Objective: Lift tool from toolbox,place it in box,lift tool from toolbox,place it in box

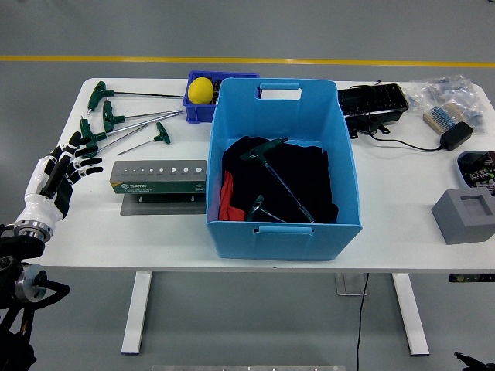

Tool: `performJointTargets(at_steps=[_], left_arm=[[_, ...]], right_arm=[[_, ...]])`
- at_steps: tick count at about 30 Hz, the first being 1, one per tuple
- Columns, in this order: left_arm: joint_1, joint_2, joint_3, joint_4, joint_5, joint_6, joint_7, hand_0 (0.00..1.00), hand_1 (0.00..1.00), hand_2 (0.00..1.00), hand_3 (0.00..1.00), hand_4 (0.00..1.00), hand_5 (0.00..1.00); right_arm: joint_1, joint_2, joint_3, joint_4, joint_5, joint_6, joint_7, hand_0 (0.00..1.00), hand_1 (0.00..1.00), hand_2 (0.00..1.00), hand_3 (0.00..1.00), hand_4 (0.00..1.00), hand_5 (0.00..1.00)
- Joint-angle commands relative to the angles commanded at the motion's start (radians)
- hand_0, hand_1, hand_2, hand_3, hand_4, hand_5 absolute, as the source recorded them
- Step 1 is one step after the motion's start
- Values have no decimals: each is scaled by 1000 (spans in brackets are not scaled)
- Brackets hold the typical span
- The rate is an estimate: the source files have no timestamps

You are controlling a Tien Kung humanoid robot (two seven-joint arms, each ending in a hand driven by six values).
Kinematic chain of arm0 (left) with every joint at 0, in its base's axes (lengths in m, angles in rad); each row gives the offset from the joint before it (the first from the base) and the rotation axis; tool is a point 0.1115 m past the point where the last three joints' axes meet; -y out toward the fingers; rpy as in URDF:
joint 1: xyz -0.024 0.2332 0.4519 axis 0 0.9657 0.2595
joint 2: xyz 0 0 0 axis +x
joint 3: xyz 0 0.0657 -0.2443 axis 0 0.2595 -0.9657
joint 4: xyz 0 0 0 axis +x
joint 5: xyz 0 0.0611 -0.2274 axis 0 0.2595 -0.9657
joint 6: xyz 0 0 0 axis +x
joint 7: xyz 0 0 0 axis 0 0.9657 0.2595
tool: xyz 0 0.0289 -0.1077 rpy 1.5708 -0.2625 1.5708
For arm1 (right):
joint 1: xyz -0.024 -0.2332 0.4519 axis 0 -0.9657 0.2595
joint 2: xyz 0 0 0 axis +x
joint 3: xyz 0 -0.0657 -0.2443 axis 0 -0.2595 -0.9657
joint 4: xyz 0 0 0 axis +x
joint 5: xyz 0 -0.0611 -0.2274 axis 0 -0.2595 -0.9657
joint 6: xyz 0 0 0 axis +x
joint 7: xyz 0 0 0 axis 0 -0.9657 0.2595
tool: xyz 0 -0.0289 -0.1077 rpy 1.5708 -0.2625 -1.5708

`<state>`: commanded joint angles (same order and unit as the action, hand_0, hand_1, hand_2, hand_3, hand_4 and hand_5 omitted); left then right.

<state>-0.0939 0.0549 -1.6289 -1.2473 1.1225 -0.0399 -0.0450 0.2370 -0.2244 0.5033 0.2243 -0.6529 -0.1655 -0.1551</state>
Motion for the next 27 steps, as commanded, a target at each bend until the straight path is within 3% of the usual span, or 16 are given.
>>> performJointTargets(at_steps=[13, 18, 27], left_arm=[[-4, -12, 77, 28, -124, 40, 48, 491, 534, 612, 606, 861, 644], [-7, -4, 107, 41, -210, 57, 65, 488, 533, 607, 605, 859, 642], [-6, -2, 137, 54, -277, 78, 80, 486, 528, 596, 597, 849, 626]], right_arm=[[5, 3, 15, 2, -32, 3, -7, 619, 600, 664, 539, 775, 660], [5, 3, 21, 3, -44, 5, -9, 619, 600, 665, 539, 775, 660], [0, 10, 25, 0, -47, 4, -8, 619, 602, 665, 538, 774, 659]])
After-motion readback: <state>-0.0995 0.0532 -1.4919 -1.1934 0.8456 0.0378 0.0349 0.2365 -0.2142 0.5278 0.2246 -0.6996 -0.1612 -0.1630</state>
